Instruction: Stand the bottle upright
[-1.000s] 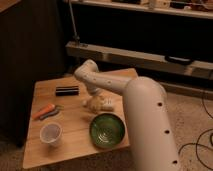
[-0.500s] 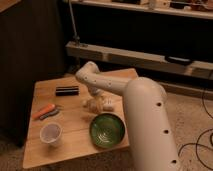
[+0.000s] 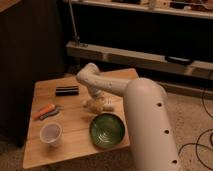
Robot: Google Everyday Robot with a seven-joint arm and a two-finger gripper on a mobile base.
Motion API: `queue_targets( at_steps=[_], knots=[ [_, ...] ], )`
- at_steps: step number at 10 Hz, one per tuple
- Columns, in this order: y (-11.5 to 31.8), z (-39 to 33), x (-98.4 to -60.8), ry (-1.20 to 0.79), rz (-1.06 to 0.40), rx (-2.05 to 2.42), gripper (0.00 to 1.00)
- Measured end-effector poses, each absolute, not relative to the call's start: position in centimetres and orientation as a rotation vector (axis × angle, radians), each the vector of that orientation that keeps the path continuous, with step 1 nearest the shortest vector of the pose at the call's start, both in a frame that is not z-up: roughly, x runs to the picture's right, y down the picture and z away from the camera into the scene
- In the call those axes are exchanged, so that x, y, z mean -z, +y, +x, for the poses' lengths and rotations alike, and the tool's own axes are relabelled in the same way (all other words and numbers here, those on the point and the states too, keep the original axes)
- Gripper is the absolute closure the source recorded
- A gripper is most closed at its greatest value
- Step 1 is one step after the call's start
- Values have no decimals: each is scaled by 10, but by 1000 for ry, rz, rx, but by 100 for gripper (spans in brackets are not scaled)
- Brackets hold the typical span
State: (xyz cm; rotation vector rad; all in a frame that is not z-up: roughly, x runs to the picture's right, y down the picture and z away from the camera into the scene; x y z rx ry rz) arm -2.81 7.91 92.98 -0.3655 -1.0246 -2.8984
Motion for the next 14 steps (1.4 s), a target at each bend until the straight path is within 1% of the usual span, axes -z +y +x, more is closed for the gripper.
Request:
queue_targets(
  at_steps=[1, 3, 4, 5, 7, 8, 10, 11, 12, 14],
  knots=[
    [79, -31, -930, -1030, -351, 2891, 61],
    [82, -38, -928, -1053, -295, 2858, 84],
    [81, -36, -927, -1036, -276, 2826, 94],
    [73, -32, -921, -996, -224, 2785, 100],
    [52, -21, -900, -928, -65, 2699, 100],
    [33, -13, -880, -866, 100, 2623, 100],
    [16, 2, -855, -765, 371, 2513, 100],
    [13, 6, -847, -716, 505, 2461, 100],
    [13, 9, -840, -654, 672, 2393, 100],
    [19, 14, -832, -563, 933, 2245, 100]
  ],
)
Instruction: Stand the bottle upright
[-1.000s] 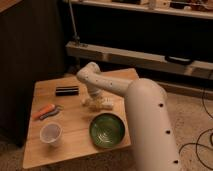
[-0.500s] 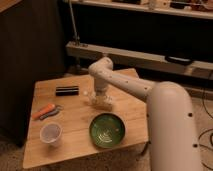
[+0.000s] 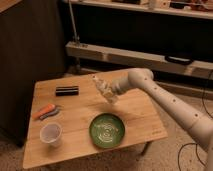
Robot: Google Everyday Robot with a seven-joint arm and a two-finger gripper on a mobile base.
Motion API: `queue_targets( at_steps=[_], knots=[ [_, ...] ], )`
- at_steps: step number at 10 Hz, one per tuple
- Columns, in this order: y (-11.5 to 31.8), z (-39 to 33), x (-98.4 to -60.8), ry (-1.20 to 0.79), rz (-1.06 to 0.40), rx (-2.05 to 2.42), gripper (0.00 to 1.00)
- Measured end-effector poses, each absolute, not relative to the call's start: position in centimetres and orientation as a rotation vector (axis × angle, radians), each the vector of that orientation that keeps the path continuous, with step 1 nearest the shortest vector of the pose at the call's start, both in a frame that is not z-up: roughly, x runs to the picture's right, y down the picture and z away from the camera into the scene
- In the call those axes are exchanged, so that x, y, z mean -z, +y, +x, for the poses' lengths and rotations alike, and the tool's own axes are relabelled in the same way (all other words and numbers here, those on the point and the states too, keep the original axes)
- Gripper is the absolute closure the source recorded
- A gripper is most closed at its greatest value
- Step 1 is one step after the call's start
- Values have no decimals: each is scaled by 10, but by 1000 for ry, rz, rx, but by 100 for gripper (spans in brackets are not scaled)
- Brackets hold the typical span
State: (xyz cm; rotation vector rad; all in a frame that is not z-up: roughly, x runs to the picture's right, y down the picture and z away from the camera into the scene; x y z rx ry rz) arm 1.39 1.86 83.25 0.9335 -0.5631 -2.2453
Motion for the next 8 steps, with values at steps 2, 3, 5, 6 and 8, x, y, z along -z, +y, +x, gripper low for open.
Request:
queue_targets(
  at_steps=[2, 3, 5, 6, 8],
  knots=[
    [31, 11, -830, -475, 1211, 2053, 100],
    [36, 7, -830, -449, 1315, 1967, 100],
    [39, -6, -833, -438, 1429, 1879, 100],
    [40, -8, -832, -449, 1428, 1887, 100],
    [41, -13, -833, -485, 1404, 1916, 100]
  ],
)
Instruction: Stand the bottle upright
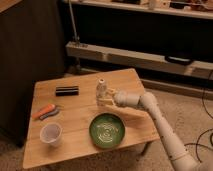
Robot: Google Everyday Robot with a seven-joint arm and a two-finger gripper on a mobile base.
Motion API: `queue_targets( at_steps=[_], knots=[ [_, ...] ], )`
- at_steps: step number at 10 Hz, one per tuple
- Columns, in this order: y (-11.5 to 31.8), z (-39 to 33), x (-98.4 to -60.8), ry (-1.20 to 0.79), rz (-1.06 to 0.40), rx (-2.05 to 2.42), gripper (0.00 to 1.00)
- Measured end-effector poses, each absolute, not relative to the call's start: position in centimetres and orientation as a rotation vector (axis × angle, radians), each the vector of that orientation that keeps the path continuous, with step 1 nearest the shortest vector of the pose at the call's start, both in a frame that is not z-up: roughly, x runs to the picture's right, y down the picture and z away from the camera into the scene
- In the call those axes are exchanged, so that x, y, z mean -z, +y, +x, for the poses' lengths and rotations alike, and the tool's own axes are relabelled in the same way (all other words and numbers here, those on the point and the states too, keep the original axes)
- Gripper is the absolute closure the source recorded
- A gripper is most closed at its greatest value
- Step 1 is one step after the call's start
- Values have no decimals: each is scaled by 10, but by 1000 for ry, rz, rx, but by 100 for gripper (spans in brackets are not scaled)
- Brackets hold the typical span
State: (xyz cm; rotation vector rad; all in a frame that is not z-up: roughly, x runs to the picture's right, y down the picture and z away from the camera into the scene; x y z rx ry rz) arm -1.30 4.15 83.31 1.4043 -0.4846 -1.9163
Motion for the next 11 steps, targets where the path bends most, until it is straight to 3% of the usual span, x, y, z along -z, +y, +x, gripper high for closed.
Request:
queue_targets(
  at_steps=[7, 9, 11],
  knots=[
    [70, -17, -853, -419, 1363, 2000, 100],
    [72, -18, -855, -418, 1346, 2020, 86],
    [77, -16, -860, -451, 1297, 2020, 62]
  ],
)
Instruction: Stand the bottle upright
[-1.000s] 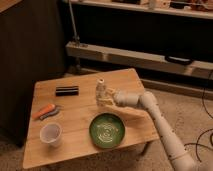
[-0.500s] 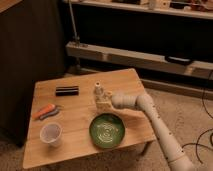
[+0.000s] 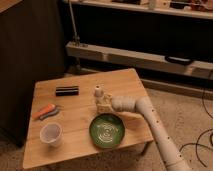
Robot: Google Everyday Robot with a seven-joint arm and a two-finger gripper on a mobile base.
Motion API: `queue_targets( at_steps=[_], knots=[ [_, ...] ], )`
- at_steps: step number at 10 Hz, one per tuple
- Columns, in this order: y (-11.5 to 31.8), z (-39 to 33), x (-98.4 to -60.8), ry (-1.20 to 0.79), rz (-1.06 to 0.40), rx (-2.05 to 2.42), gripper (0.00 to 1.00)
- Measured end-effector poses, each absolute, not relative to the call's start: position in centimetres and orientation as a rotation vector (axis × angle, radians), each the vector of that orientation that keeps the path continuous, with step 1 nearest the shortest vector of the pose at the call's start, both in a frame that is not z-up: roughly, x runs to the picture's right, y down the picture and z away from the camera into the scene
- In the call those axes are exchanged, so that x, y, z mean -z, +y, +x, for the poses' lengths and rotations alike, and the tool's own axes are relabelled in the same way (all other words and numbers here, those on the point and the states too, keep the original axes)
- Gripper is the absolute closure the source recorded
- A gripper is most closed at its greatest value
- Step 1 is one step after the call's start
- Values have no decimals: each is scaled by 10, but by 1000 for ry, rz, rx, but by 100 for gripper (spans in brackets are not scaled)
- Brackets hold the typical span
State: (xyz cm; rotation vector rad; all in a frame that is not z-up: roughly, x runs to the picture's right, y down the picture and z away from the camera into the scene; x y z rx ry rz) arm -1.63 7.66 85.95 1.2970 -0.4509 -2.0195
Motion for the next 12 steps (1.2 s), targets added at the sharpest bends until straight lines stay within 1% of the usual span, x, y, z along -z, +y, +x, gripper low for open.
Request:
queue_targets(
  at_steps=[2, 3, 4, 5, 7, 10, 12],
  knots=[
    [80, -13, -863, -470, 1259, 2003, 42],
    [83, -10, -865, -481, 1240, 1995, 28],
    [87, -9, -867, -491, 1225, 1998, 22],
    [88, -9, -867, -494, 1224, 2000, 20],
    [91, -9, -869, -499, 1217, 2012, 20],
    [86, 1, -859, -502, 1198, 2063, 20],
    [74, 9, -845, -496, 1229, 2105, 20]
  ],
)
